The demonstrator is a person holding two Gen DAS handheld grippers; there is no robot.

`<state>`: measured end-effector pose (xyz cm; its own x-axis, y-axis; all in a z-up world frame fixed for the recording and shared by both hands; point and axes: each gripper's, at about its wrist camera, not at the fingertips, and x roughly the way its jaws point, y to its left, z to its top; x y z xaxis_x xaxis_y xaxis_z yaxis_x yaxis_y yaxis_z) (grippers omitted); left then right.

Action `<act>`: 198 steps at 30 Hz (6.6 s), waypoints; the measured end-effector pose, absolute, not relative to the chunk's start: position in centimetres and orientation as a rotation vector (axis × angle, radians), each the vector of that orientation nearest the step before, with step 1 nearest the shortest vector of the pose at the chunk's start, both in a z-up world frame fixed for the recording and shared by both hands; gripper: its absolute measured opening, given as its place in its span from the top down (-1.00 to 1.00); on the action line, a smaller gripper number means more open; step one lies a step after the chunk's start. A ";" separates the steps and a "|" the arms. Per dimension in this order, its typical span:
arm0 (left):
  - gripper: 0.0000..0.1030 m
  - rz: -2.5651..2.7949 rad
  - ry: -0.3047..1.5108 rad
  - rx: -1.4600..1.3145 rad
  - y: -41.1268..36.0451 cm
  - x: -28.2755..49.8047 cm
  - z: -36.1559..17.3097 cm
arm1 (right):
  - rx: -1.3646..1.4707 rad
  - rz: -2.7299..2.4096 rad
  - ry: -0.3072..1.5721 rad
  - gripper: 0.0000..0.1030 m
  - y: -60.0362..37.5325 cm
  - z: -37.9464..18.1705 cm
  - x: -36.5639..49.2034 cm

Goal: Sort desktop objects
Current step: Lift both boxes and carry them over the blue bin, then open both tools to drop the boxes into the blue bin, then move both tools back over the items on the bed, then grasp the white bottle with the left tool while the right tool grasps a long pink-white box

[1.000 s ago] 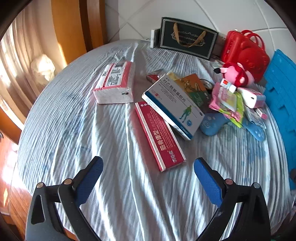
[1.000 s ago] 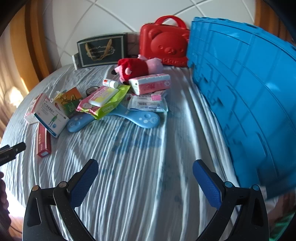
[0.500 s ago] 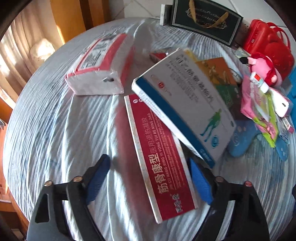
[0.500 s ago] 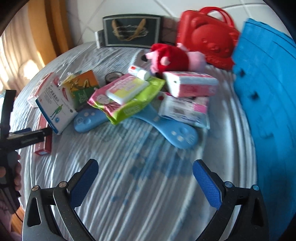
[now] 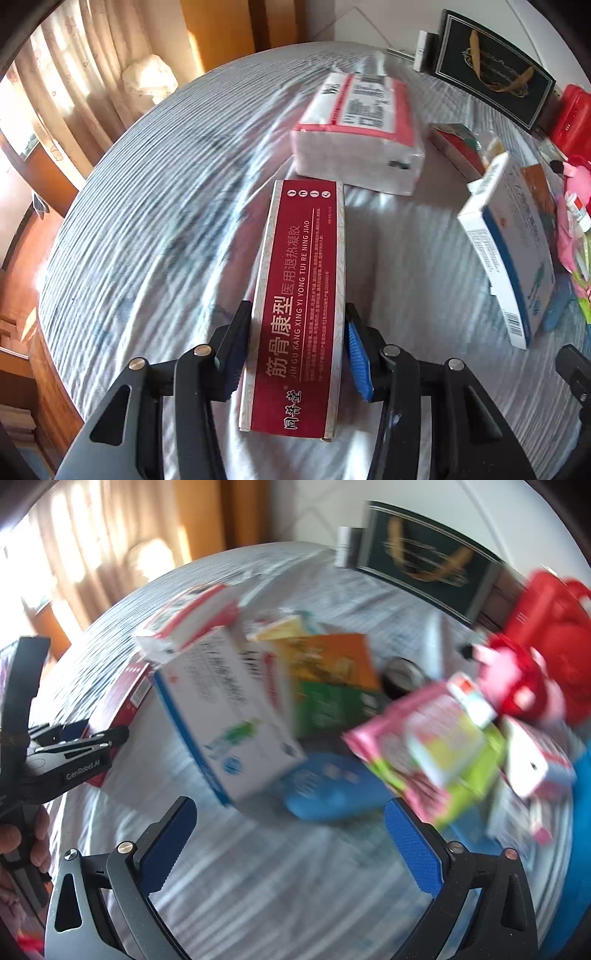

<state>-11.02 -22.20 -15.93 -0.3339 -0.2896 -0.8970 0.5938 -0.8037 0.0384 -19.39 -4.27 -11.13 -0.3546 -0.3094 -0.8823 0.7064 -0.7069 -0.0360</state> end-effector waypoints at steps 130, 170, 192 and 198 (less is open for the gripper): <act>-0.57 -3.339 0.012 0.784 30.6 -7.1 18.6 | 0.629 -3.273 -0.037 -1.00 50.3 18.6 -3.9; -0.57 -2.775 0.217 1.302 -7.9 -15.4 -0.5 | 1.062 -2.907 0.116 -1.00 21.1 4.7 -14.6; -0.57 -2.875 -0.112 1.564 1.1 -36.1 -10.1 | 1.546 -2.747 -0.027 -1.00 23.9 -8.4 -30.6; -0.21 -2.878 -0.098 1.658 1.7 -37.7 -12.5 | 1.612 -2.676 -0.059 -1.00 23.3 -10.8 -33.3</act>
